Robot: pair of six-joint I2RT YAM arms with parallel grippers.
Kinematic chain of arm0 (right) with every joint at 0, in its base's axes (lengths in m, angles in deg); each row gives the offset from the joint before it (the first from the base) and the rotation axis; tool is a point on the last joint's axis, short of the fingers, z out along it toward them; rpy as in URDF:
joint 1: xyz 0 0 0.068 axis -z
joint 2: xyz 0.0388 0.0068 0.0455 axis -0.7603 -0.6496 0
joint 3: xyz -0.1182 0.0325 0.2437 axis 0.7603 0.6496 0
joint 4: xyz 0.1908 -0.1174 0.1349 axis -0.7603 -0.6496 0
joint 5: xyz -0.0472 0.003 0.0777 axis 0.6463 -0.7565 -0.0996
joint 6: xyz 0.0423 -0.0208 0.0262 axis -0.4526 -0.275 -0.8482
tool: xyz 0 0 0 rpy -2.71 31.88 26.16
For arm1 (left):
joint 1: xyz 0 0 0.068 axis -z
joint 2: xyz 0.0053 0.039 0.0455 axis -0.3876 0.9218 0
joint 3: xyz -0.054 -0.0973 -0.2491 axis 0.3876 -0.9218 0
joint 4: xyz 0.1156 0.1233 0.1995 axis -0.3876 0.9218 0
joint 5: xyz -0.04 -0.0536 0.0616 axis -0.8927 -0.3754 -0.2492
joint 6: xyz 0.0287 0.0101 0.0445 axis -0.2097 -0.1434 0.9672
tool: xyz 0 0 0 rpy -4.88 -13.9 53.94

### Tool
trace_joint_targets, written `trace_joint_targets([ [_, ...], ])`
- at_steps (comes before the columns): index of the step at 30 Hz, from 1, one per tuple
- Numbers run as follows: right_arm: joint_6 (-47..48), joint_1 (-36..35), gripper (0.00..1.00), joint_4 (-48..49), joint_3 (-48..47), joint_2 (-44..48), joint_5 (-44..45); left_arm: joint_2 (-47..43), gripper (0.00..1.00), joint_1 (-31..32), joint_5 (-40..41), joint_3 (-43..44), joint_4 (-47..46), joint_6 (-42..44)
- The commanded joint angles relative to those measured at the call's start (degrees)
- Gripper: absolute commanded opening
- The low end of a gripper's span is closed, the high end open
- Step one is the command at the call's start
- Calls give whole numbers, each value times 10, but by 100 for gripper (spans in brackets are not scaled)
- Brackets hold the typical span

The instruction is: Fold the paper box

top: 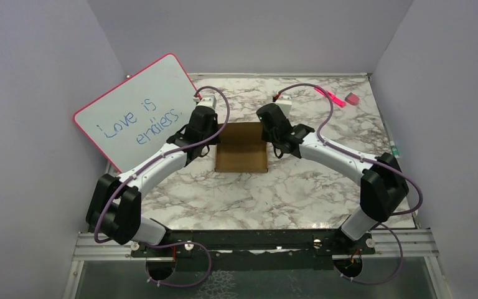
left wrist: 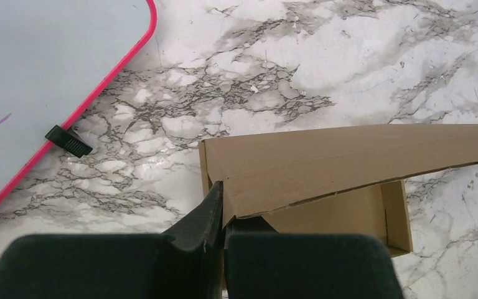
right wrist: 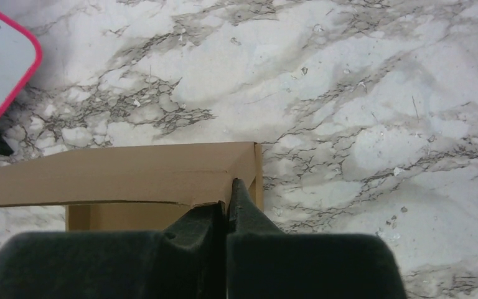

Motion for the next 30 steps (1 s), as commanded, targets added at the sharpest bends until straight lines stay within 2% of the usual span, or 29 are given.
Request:
trace_joint_targets([
  [1,-87,-17,2,8,0,-18,12,-2,0,12,-19,-18,-68,-40],
  [10,-135,-46,4,8,32,-22,63,-25,0,15,-18,-60,-80,-41],
  [16,-137,-73,5,39,95,16,100,-55,0,17,-29,-105,-92,-48],
  [22,-134,-83,10,97,176,69,89,-90,0,28,-39,-160,-110,-68],
  [30,-112,-87,23,171,272,144,18,-169,9,45,-44,-248,-130,-107],
])
